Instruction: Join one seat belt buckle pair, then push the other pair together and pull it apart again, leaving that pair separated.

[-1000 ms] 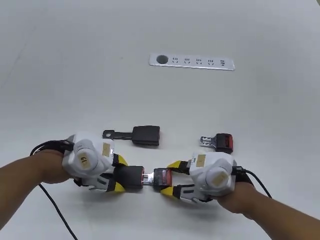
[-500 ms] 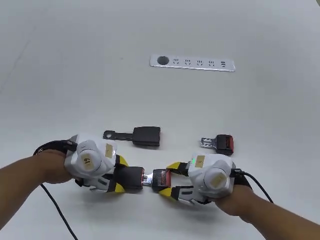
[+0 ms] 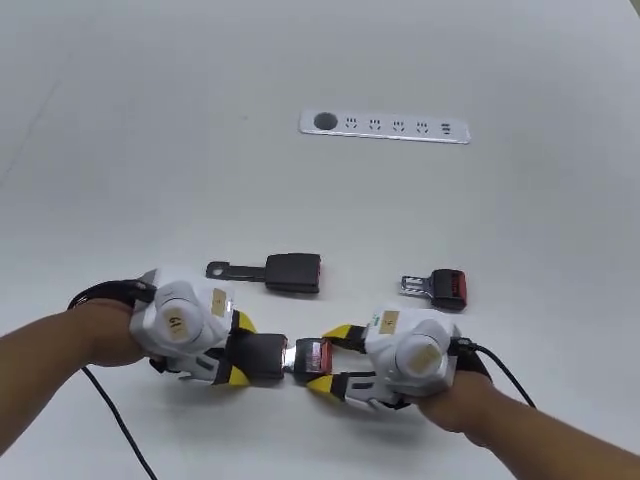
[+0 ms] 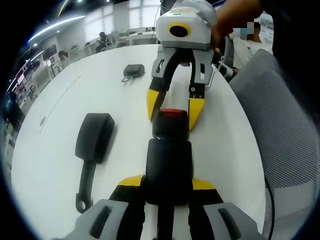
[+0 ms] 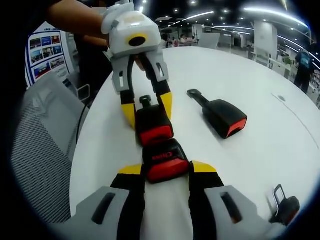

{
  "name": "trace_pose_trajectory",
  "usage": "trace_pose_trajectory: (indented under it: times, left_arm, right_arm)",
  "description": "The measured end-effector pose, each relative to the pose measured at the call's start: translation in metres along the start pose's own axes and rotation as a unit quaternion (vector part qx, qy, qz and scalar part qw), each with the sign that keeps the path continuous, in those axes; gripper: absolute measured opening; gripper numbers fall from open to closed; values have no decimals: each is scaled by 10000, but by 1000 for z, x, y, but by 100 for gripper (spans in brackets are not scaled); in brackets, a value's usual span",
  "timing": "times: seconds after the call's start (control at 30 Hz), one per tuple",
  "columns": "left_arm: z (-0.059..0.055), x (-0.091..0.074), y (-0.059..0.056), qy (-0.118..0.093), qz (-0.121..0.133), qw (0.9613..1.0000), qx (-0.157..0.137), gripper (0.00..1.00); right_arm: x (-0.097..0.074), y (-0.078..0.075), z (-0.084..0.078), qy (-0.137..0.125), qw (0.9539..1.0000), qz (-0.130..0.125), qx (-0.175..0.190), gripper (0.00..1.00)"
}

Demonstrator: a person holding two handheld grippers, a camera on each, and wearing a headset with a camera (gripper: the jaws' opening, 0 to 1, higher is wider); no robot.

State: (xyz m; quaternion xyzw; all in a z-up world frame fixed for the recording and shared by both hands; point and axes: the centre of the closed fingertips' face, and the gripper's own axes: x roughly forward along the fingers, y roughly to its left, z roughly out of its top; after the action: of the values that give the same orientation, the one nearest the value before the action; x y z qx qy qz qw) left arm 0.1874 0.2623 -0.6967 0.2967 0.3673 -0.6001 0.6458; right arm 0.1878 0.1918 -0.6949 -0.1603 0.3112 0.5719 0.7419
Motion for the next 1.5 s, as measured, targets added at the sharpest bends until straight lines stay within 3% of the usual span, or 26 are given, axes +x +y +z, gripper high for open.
trace_pose_trajectory:
  times: [0.7, 0.87, 1.5]
  left_arm:
    - [0, -6, -1, -33, -51, 9999, 122, 34]
    - [1, -5, -2, -259, 34, 9997, 21, 34]
    - [5, -3, -1, -605, -53, 9981, 46, 34]
  right_arm:
    - [8, 0, 3, 36, 9999, -41, -123, 33]
    - [7, -2, 4, 28, 9998, 5, -205, 33]
    - [2, -2, 4, -156, 9986, 146, -494, 31]
